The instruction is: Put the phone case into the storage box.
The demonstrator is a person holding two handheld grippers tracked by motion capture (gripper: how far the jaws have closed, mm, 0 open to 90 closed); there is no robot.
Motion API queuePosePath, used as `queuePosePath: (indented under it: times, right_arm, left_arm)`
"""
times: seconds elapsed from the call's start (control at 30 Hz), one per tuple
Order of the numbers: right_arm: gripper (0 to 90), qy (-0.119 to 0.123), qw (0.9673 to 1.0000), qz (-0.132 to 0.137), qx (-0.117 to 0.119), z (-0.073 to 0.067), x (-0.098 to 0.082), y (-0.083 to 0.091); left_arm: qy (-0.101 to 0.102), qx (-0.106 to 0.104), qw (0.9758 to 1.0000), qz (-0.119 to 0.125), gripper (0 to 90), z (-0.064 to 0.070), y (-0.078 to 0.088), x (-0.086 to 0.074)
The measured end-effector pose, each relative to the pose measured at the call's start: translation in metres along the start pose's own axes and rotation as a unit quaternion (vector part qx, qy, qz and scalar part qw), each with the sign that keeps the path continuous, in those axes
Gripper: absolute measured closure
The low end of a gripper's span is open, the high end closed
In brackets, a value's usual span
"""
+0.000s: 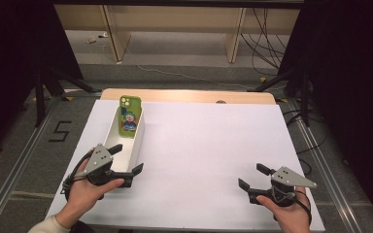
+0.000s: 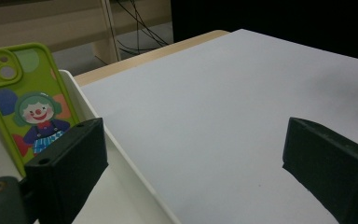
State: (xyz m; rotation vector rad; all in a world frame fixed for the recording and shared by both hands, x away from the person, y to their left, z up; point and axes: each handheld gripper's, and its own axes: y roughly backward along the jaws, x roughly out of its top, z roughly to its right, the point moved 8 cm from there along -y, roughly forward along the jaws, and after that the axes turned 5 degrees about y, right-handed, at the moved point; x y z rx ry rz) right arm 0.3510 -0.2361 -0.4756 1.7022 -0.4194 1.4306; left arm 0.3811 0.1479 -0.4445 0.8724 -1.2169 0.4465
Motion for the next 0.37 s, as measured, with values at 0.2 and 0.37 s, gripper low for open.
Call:
queuePosePath:
  times: [0.2, 0.37]
  right_arm:
    - [15.2, -0.001, 1.0, 0.0, 0.001, -0.0001, 0.0001, 0.0]
    - [15.2, -0.001, 1.0, 0.001, 0.0, 0.0005, 0.0001, -0.0002]
  left_arm:
    - [0.002, 0.0, 1.0, 0.001, 6.1, 0.0, -0.0002, -0.0002]
    - [0.003, 0.0, 1.0, 0.001, 6.1, 0.0001, -0.0005, -0.0002]
